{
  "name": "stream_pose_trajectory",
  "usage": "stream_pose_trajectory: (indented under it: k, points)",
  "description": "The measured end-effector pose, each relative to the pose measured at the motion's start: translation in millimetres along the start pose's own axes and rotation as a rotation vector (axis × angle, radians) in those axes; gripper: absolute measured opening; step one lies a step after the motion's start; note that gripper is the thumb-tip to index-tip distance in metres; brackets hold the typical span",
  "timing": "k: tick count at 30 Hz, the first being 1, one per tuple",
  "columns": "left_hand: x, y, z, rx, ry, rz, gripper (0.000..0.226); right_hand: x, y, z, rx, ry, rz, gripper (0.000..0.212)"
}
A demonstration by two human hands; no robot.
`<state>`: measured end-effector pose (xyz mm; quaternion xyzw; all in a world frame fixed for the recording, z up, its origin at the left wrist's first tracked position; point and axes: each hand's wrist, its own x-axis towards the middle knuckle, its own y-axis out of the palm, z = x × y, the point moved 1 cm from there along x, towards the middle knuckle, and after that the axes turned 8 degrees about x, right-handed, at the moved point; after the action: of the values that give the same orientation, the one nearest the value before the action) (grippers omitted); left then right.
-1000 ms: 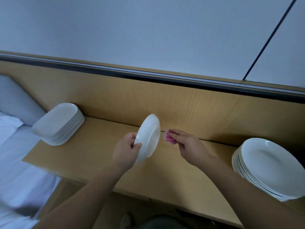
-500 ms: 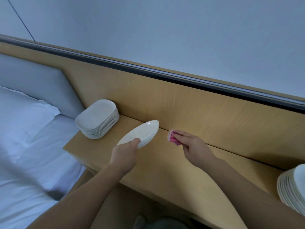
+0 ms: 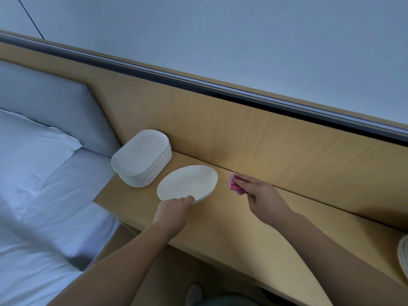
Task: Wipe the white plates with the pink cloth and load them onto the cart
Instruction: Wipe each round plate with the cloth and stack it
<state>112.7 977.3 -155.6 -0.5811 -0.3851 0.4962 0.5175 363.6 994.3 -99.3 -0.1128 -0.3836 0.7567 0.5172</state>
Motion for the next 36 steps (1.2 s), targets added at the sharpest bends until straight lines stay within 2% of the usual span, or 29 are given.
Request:
stream_pose_trajectory:
  k: [13,19,25,30,36]
  points:
    - [20,33,11,-0.031,0.046,0.189,0.025,-14,10,-18,-0.013,0.135,0.02,0.059]
    - [28,24,-16,-0.141,0.021,0.098,0.027,-37,-10,-26,-0.061,0.21,-0.029,0.055]
    - [56,-11,-118,-0.237,0.265,0.026,0.039,-92,-61,-47,-0.064,0.252,-0.201,0.056]
    - [70,-35,-232,-0.332,0.44,-0.081,0.034,-169,-119,-63,-0.101,0.352,-0.433,0.052]
    - [68,-45,-355,-0.399,0.59,-0.083,0.034,-263,-182,-71,-0.231,0.511,-0.608,0.042]
